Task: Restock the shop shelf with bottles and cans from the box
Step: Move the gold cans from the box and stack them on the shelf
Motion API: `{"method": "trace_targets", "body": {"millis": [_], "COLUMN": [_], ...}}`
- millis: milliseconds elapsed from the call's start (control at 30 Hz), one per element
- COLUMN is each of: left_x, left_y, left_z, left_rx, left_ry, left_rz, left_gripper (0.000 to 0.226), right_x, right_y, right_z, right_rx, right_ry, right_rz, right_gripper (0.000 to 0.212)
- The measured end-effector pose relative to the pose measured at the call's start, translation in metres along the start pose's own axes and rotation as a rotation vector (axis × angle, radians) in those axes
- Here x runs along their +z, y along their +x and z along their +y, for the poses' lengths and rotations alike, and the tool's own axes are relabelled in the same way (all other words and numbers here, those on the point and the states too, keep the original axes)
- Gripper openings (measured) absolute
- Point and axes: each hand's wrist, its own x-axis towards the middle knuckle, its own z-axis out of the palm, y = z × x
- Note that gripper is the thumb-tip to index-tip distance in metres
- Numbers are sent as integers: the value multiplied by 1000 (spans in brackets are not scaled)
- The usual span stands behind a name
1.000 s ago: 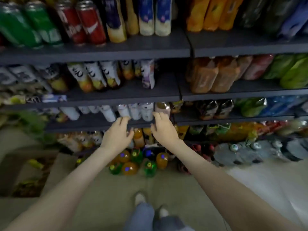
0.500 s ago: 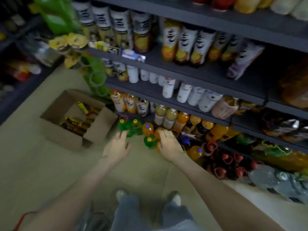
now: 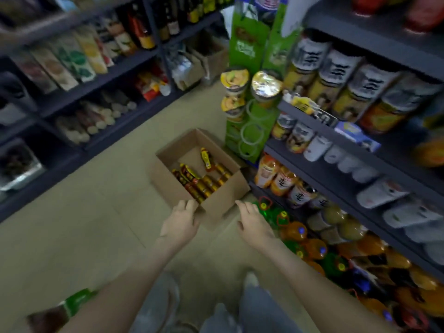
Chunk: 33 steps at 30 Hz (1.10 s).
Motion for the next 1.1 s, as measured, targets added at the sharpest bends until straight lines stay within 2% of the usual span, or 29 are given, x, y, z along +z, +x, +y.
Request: {"method": "trace_targets", "body": {"millis": [167,367,467,533,633,833,967,1100], "left_x": [9,39,75,112,177,309,382,423], "left_y": [66,163,225,271,343,470,528,559], "left_z": [-37,-81,-106,-121,-143,-171,-194,-202], "left_rx": [-167,-383,-486,-555,-548,-461,-483,-509], "left_ry": [-113,-183,-305,-441,-542,-263,-247,-231], "left_rz": [-45,-90,-87,-85,-99,-188,-259,-327], "left_gripper": [44,50,52,53,52,69,85,94], "right_x": [10,42,69,99,167,317,398,444], "right_y": [97,235,307,356,430,568,625,657], "right_z": [13,33,45,60,94,158,186,192], "right_rx": [10,-40,-45,-22,4,-53,-153,-20], "right_ry": [-82,-153,-205,-150,-58,-214,-243,-139], "right_rz": [-96,-324,-379,-435,-471,-496,-561,-544], "right_gripper": [64,64,68,75,80,69,67,71]}}
